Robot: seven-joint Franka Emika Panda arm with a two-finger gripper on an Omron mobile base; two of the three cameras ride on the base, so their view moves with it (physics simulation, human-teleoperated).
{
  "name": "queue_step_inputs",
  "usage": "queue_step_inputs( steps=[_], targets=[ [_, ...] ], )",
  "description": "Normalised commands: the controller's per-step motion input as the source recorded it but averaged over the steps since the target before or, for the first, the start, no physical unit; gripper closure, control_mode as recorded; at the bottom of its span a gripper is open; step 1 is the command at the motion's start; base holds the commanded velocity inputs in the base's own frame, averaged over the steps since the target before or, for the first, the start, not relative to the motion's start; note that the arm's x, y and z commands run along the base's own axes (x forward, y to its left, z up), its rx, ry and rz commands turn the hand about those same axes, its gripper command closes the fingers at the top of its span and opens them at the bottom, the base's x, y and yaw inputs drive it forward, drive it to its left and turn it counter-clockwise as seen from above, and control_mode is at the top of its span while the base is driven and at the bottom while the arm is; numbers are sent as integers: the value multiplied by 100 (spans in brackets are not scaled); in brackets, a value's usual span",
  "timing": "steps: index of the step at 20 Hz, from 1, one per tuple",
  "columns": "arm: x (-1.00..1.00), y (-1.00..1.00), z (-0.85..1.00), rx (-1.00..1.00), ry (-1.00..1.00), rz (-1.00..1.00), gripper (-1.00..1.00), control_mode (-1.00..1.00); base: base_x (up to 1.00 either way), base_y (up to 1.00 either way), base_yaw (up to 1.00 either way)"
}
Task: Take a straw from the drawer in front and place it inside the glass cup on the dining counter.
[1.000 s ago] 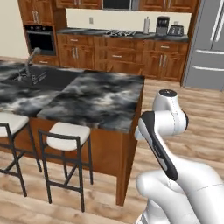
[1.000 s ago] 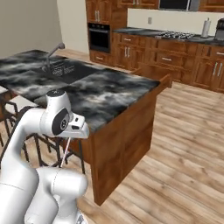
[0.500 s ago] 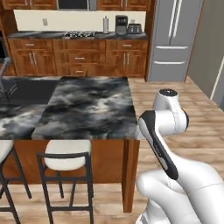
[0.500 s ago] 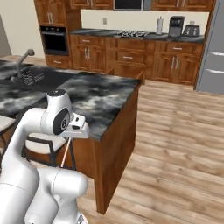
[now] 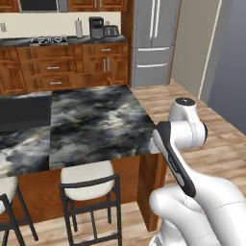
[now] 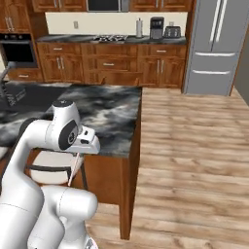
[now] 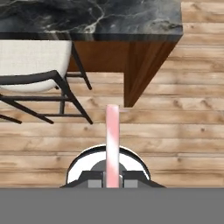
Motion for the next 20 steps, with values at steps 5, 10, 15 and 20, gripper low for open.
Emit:
queue_step_inputs(
  steps=[5,10,15,20],
  targets=[
    [0,0,0,0,0,0,100,100,14,78,-41],
    [0,0,0,0,0,0,100,100,37,68,-37],
    [0,0,0,0,0,0,100,100,63,56,-30],
    [0,0,0,0,0,0,100,100,61,45,-23]
  ],
)
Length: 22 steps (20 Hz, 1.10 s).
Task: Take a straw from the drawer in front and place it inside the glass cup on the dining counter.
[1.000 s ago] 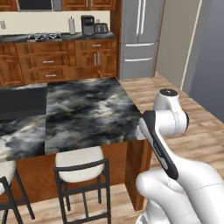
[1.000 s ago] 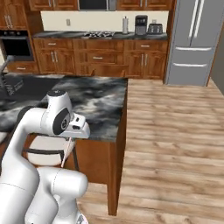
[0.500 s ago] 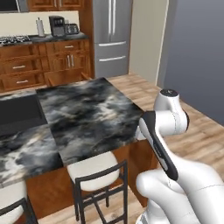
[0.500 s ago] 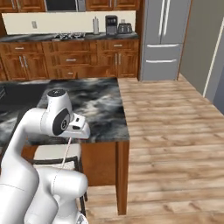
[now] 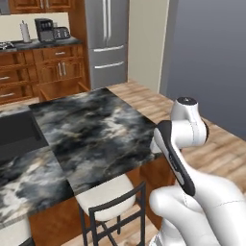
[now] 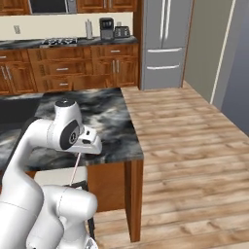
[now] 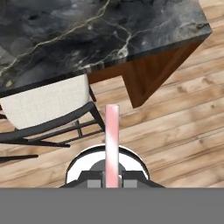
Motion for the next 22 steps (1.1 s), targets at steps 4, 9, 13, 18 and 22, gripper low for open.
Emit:
queue_step_inputs(
  steps=[4,9,13,18,22],
  targets=[
    [7,8,4,0,0,0,100,-100,32,28,-8],
    [25,19,22,2,0,9,100,-100,0,0,0],
    [37,8,36,9,-1,30,100,-100,0,0,0],
    [34,0,42,9,-3,32,100,-100,0,0,0],
    [28,16,40,11,-1,29,100,-100,0,0,0]
  ],
)
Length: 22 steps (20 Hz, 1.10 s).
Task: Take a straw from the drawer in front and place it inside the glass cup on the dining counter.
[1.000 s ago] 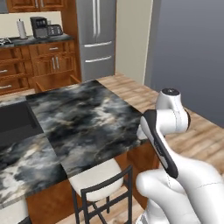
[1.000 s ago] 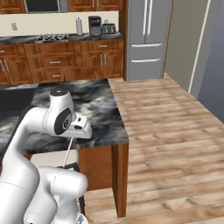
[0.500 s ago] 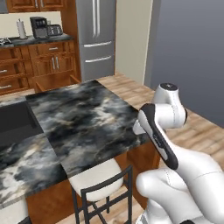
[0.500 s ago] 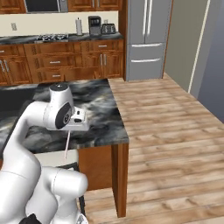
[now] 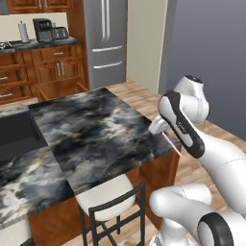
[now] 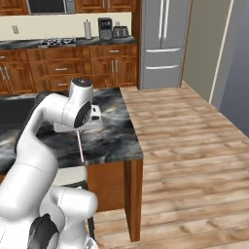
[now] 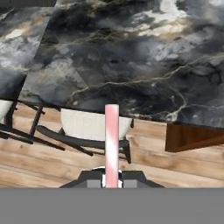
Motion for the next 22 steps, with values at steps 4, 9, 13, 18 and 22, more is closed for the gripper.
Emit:
queue_step_inputs(
  steps=[4,9,13,18,22],
  targets=[
    [15,38,28,15,0,18,100,-100,0,0,0],
    [0,48,13,16,0,10,100,-100,0,0,0],
    [0,48,13,19,0,3,100,-100,0,0,0],
    [0,37,13,16,-6,1,100,-100,0,0,0],
    [0,34,3,14,-5,1,100,-100,0,0,0]
  ],
)
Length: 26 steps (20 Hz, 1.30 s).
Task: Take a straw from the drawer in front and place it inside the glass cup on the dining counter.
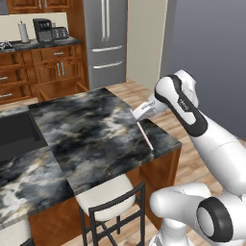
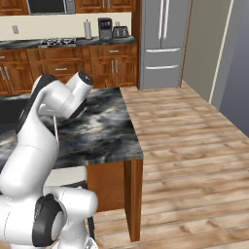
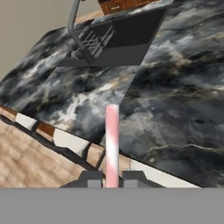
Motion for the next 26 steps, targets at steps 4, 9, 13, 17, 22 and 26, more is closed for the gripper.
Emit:
queue_step_inputs(
  steps=[4,9,13,17,22,26],
  targets=[
    [0,30,0,13,-1,0,100,-100,0,0,0],
    [4,18,2,11,-1,0,100,-100,0,0,0],
    [26,4,3,11,0,1,100,-100,0,0,0],
    [35,3,2,10,0,2,100,-100,0,0,0],
    [30,10,0,10,0,3,100,-100,0,0,0],
    [21,21,0,8,0,3,100,-100,0,0,0]
  ],
)
